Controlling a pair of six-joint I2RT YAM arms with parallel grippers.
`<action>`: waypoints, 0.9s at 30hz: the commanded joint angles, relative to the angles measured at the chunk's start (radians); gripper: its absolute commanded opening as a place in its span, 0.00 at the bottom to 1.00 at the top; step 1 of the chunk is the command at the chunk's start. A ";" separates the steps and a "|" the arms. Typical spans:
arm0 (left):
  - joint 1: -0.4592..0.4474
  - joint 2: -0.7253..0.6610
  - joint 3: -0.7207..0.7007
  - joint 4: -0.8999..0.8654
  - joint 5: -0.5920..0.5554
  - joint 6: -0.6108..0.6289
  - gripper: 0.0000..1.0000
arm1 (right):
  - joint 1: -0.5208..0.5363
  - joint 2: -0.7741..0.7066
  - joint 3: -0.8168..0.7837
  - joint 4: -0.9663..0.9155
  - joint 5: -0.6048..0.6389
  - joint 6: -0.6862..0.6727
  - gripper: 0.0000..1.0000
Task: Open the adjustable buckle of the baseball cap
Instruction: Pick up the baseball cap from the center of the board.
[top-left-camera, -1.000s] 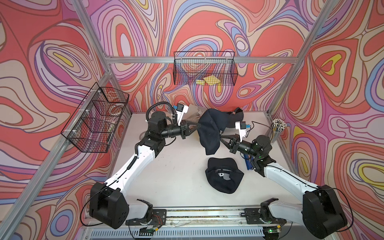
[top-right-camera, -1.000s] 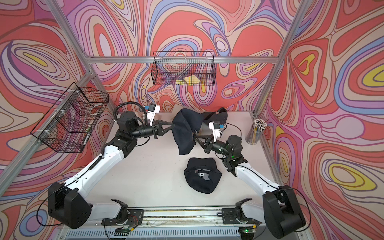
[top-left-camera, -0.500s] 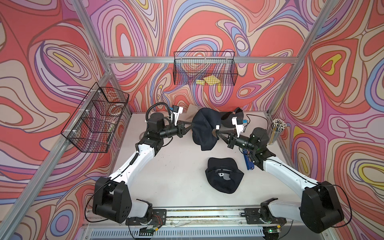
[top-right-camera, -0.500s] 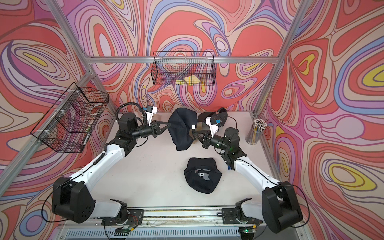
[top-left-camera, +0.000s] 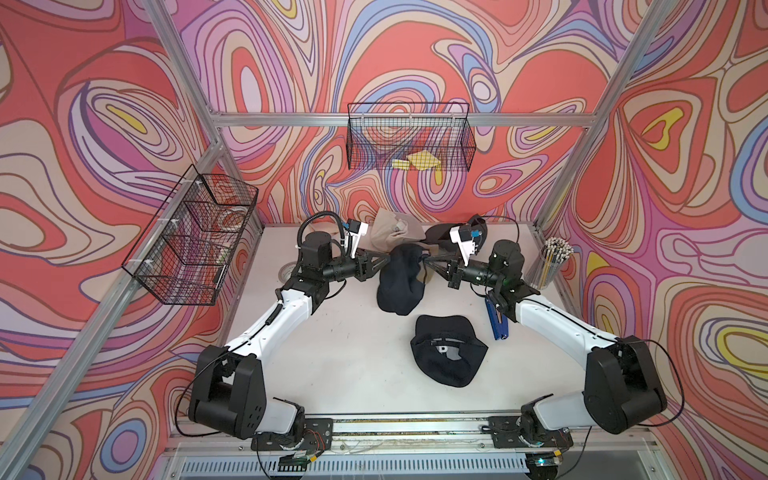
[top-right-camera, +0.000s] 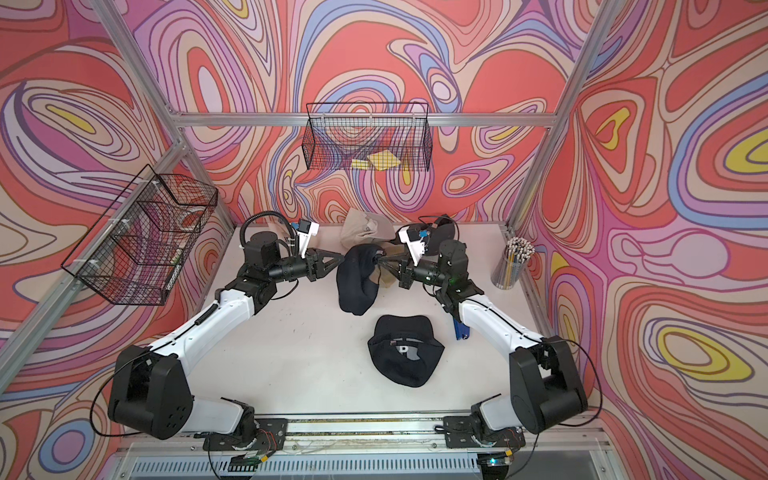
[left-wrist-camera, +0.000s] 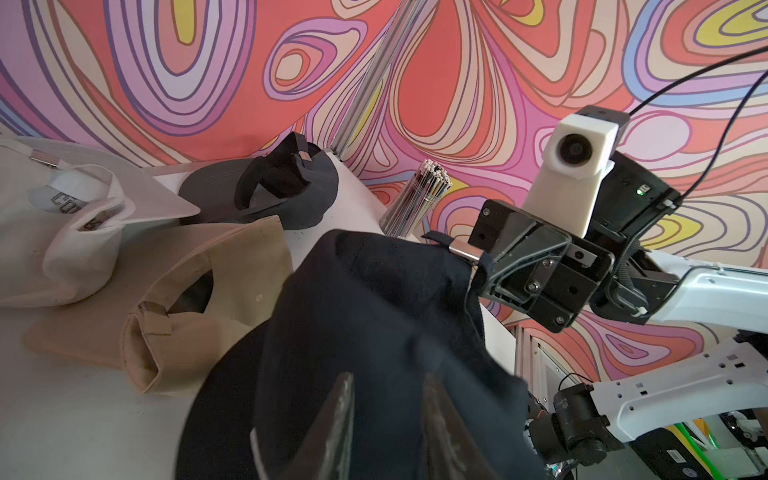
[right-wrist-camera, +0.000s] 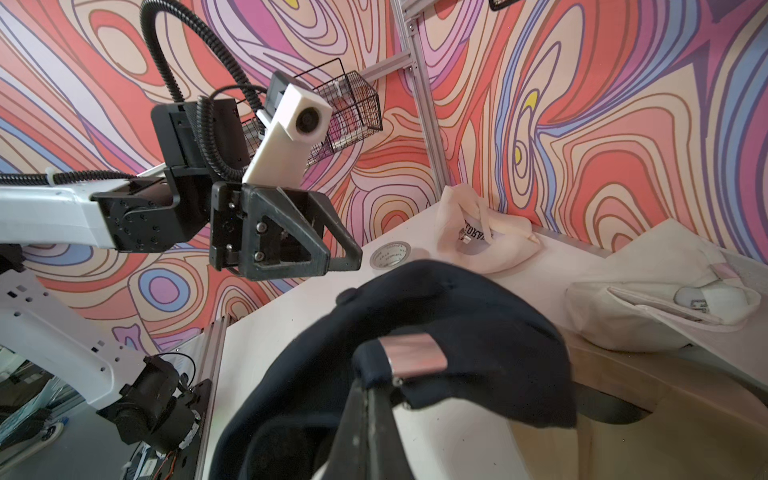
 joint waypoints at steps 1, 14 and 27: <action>0.009 -0.001 -0.006 -0.004 0.005 0.044 0.45 | -0.003 0.026 0.062 -0.057 -0.047 -0.099 0.00; 0.013 -0.058 -0.003 -0.048 0.029 0.196 0.77 | 0.007 0.100 0.311 -0.569 -0.205 -0.508 0.00; 0.005 -0.097 -0.145 0.127 0.078 0.174 0.79 | 0.040 0.141 0.320 -0.627 -0.200 -0.564 0.00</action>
